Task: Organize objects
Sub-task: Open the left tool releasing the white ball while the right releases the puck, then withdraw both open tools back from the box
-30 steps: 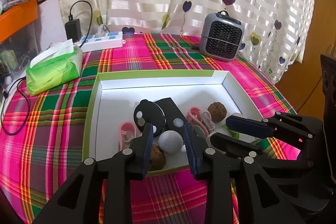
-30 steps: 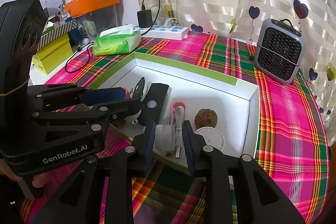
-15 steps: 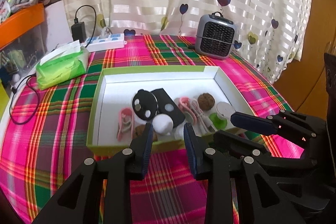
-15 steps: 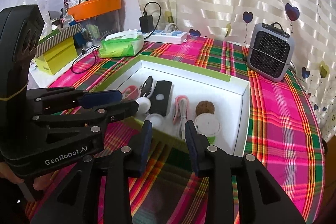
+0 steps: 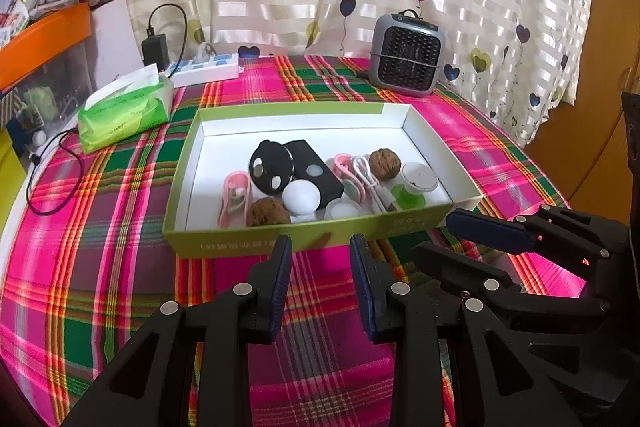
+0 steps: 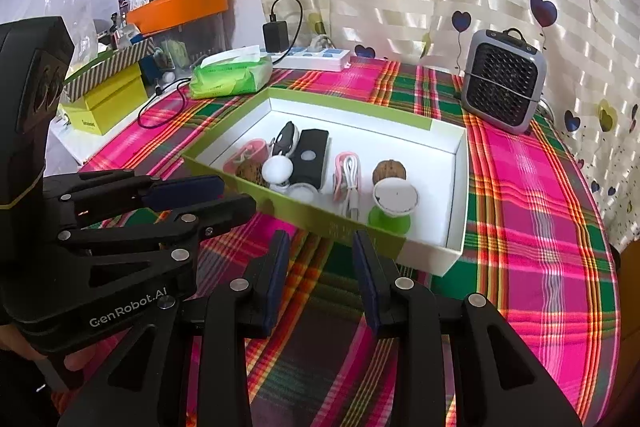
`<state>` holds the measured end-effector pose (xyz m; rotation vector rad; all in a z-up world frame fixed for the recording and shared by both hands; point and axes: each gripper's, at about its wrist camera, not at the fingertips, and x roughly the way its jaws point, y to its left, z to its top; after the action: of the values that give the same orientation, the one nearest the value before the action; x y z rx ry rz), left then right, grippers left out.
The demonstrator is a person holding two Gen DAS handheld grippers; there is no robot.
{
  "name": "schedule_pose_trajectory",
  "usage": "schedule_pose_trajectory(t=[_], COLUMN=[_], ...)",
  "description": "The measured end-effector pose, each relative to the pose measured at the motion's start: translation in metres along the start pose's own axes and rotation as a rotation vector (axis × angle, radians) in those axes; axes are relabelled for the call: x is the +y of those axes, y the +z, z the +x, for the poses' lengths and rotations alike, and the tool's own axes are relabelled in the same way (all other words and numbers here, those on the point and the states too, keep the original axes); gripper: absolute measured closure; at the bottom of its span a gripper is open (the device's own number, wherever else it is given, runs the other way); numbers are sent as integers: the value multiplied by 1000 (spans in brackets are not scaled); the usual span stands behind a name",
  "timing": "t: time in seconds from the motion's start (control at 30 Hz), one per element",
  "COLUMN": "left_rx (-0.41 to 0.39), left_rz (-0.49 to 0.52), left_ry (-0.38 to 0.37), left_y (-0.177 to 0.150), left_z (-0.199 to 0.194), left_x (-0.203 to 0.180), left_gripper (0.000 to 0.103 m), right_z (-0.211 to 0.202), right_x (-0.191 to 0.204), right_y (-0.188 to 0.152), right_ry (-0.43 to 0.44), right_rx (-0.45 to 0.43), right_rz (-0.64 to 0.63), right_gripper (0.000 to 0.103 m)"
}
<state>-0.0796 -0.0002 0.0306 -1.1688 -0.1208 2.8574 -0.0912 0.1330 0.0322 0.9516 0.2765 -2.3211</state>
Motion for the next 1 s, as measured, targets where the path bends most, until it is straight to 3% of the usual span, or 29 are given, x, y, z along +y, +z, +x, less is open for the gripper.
schedule_pose_trajectory(t=[0.67,1.0], left_rx=[94,99], left_rz=[-5,8], left_ry=[62,102], left_y=[-9,-9], left_z=[31,32], left_x=[3,1], left_gripper=[75,75], right_z=[31,35], right_x=[-5,-5], right_y=[-11,-10], right_ry=[-15,-31], right_rx=[109,122], right_rz=[19,18], right_gripper=[69,69])
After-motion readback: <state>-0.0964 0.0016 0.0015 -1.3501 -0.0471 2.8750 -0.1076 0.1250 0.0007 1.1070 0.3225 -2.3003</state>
